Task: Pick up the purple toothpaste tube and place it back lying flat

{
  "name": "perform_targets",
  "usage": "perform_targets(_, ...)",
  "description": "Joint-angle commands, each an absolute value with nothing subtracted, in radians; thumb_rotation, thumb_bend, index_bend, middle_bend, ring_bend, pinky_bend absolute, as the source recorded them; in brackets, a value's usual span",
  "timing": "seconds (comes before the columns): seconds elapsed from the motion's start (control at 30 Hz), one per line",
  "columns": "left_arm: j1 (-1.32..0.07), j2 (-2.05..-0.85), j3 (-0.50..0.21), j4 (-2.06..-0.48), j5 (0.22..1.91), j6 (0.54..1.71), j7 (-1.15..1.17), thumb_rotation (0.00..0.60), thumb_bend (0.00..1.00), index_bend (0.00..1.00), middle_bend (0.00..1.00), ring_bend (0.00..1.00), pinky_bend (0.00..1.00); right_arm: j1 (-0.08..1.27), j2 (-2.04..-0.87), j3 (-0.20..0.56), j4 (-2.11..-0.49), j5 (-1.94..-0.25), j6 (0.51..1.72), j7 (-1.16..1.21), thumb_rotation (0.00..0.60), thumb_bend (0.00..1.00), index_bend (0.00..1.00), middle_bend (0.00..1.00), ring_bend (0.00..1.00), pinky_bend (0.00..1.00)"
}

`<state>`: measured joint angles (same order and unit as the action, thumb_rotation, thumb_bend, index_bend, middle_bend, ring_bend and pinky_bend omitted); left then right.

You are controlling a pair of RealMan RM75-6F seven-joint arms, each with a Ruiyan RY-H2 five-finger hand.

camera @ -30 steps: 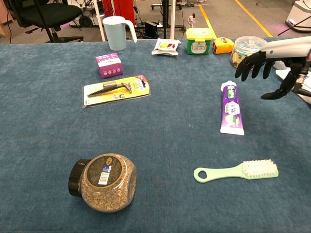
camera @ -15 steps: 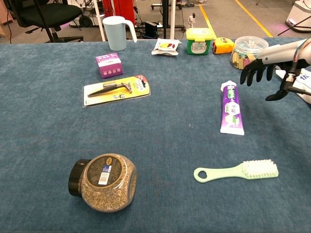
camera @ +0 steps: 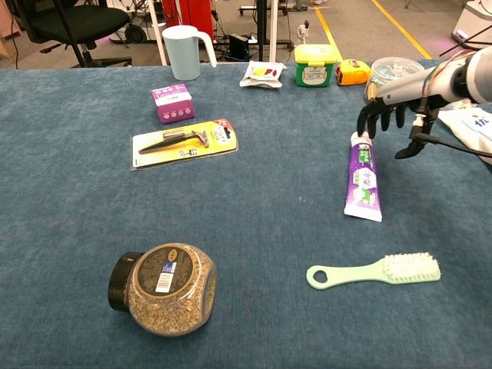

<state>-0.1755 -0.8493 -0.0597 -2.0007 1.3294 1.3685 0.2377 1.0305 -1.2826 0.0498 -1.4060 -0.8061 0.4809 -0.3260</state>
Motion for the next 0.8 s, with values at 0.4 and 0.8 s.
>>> perform_targets(0.4, -0.161, -0.843, -0.055, -1.982, 1.326, 1.377, 0.213, 0.600, 0.18, 0.10, 0.02, 0.01, 0.01, 1.093, -1.253, 0.033, -1.515, -0.799, 0.470, -0.297, 0.600, 0.33, 0.22, 0.28, 0.25, 0.25)
perform_targets(0.8, -0.156, -0.844, -0.053, -1.979, 1.333, 1.381, 0.206, 0.600, 0.18, 0.10, 0.02, 0.01, 0.01, 1.002, -1.209, 0.059, -1.713, -0.995, 0.658, -0.246, 0.600, 0.33, 0.11, 0.18, 0.21, 0.25)
